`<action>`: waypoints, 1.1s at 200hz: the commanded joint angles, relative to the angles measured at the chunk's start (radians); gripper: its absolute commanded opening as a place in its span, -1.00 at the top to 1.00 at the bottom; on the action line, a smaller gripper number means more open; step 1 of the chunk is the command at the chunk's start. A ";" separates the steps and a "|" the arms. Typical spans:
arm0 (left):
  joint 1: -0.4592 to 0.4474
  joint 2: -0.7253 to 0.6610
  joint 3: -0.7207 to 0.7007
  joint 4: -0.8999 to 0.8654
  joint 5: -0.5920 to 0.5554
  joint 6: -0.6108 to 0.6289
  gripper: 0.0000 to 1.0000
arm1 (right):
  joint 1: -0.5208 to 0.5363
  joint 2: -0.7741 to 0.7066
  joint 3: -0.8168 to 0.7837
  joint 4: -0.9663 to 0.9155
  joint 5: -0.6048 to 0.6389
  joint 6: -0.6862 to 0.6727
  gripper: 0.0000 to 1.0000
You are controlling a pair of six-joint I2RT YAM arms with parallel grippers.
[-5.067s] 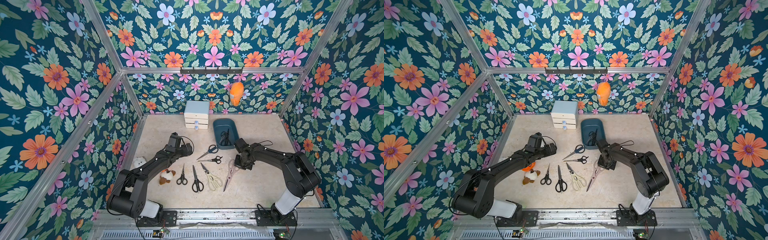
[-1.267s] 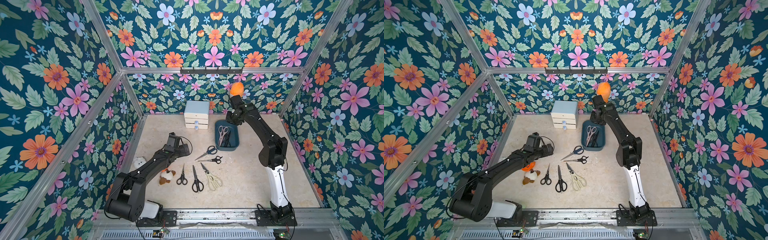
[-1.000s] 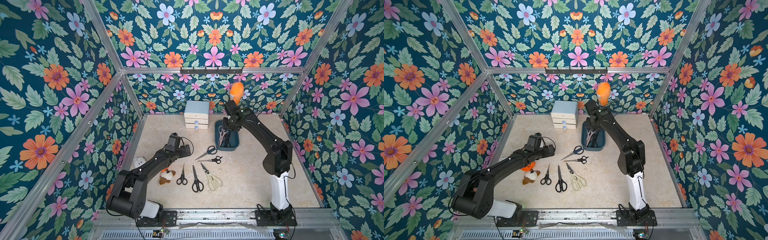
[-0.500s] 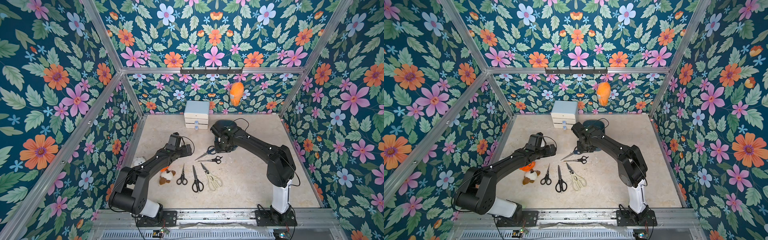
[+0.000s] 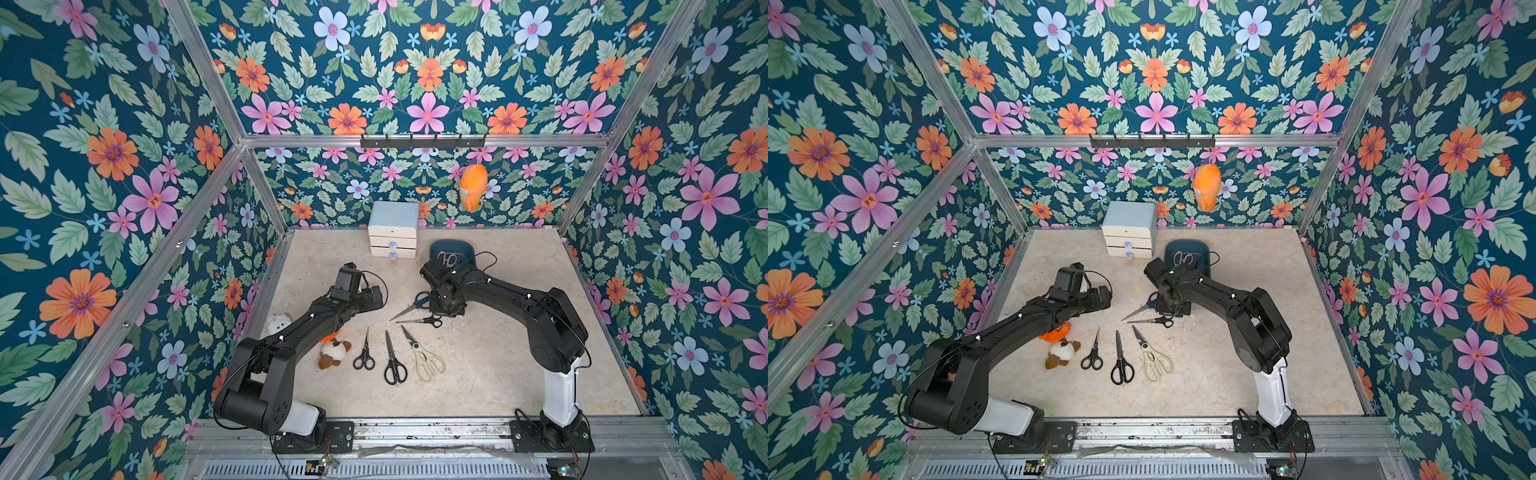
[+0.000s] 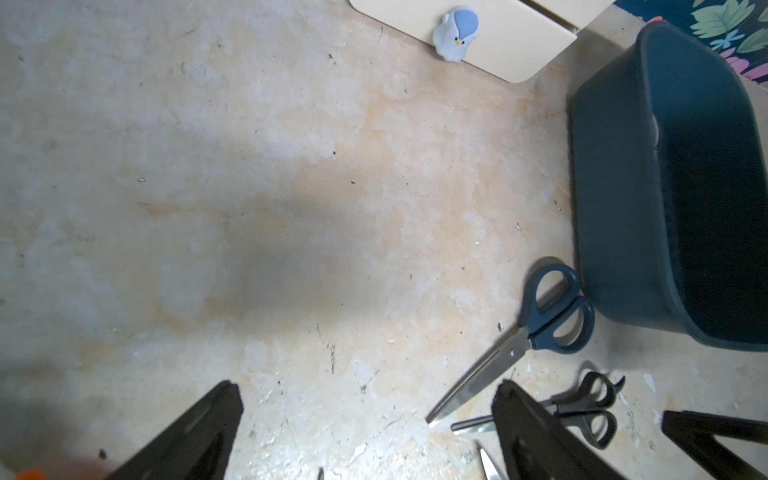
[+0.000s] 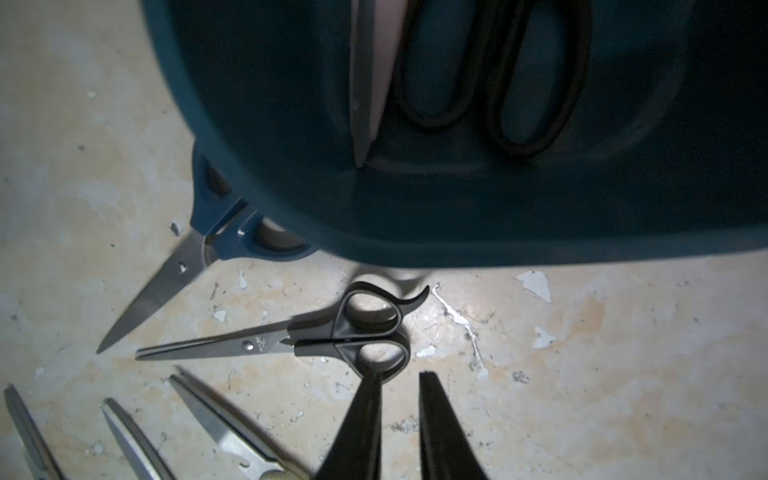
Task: Put the scissors into the storage box
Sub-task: Pick up the scissors from the center of the board.
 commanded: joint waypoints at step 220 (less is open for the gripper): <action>0.008 -0.071 -0.095 0.010 -0.037 -0.026 -0.99 | 0.043 0.017 -0.100 0.103 0.020 0.505 0.65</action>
